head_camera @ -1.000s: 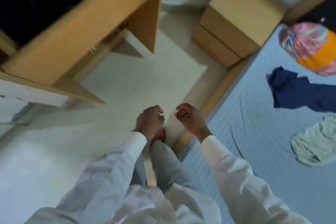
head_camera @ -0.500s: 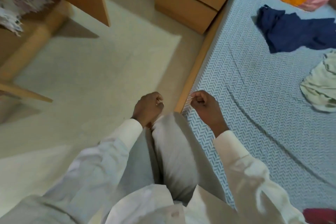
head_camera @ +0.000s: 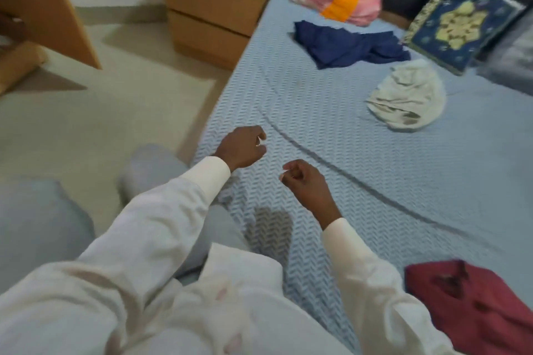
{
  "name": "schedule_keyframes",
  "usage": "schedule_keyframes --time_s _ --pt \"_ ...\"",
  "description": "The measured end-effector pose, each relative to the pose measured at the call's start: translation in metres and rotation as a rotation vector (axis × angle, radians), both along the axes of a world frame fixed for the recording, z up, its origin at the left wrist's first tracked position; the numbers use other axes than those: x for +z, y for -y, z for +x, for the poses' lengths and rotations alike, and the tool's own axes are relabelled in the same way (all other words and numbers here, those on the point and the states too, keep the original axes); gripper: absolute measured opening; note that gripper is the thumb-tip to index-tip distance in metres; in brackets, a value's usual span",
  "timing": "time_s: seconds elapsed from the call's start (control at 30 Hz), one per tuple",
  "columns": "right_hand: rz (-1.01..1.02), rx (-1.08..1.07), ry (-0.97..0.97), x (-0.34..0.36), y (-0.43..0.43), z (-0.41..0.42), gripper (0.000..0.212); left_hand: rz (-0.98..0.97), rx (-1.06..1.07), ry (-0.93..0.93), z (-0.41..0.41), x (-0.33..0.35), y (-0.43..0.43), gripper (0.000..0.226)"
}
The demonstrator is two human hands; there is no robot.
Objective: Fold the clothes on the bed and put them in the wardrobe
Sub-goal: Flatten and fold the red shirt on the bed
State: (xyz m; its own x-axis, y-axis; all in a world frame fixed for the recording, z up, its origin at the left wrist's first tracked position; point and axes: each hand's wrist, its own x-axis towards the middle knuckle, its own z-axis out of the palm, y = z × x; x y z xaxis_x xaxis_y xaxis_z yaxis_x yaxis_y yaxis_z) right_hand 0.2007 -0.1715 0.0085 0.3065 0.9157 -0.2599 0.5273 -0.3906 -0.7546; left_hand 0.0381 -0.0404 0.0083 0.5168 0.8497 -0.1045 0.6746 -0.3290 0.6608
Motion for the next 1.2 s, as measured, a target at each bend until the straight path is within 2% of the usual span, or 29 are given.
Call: schedule_keyframes --time_s 0.13,0.27,0.33,0.4,0.5,0.57,0.7,0.8,0.83,0.9,1.0,1.1,1.17,1.2 --pt "-0.069 -0.198 0.09 -0.005 0.073 0.065 0.031 -0.077 -0.37 -0.141 0.079 -0.008 0.059 0.049" --pt "-0.333 -0.488 0.262 -0.024 0.143 0.12 0.055 -0.051 -0.722 -0.323 0.116 -0.032 0.112 0.063" --pt "-0.451 -0.655 0.417 -0.03 0.175 0.132 0.064 0.017 -0.801 -0.363 0.115 -0.049 0.126 0.057" --pt "-0.512 -0.777 0.587 -0.034 0.201 0.138 0.062 0.077 -0.855 -0.387 0.104 -0.063 0.126 0.054" --pt "-0.669 -0.835 0.587 -0.043 0.221 0.146 0.049 0.075 -0.843 -0.359 0.087 -0.074 0.114 0.054" --pt "-0.716 -0.827 0.605 -0.047 0.224 0.154 0.039 0.053 -0.765 -0.295 0.081 -0.076 0.102 0.043" --pt "-0.474 -0.771 0.531 -0.036 0.197 0.158 0.026 -0.071 -0.64 -0.194 0.073 -0.079 0.087 0.03" --pt "-0.23 -0.648 0.435 -0.02 0.143 0.132 0.006 -0.174 -0.554 -0.089 0.069 -0.079 0.081 0.033" --pt "-0.143 -0.602 0.374 -0.013 0.12 0.117 0.011 -0.239 -0.516 -0.038 0.066 -0.075 0.08 0.038" --pt "0.01 -0.483 0.285 0.003 0.075 0.082 0.024 -0.367 -0.478 0.025 0.059 -0.068 0.075 0.059" --pt "0.18 -0.289 0.179 0.032 0.011 0.032 0.017 -0.657 -0.392 0.119 0.047 -0.057 0.072 0.108" --pt "0.301 -0.187 0.089 0.068 -0.035 -0.011 0.025 -0.706 -0.281 0.277 0.044 -0.049 0.066 0.138" --pt "0.372 -0.151 0.018 0.093 -0.061 -0.036 0.031 -0.681 -0.206 0.391 0.037 -0.038 0.058 0.128" --pt "0.404 -0.148 -0.035 0.104 -0.069 -0.042 0.032 -0.681 -0.151 0.441 0.036 -0.031 0.056 0.108"
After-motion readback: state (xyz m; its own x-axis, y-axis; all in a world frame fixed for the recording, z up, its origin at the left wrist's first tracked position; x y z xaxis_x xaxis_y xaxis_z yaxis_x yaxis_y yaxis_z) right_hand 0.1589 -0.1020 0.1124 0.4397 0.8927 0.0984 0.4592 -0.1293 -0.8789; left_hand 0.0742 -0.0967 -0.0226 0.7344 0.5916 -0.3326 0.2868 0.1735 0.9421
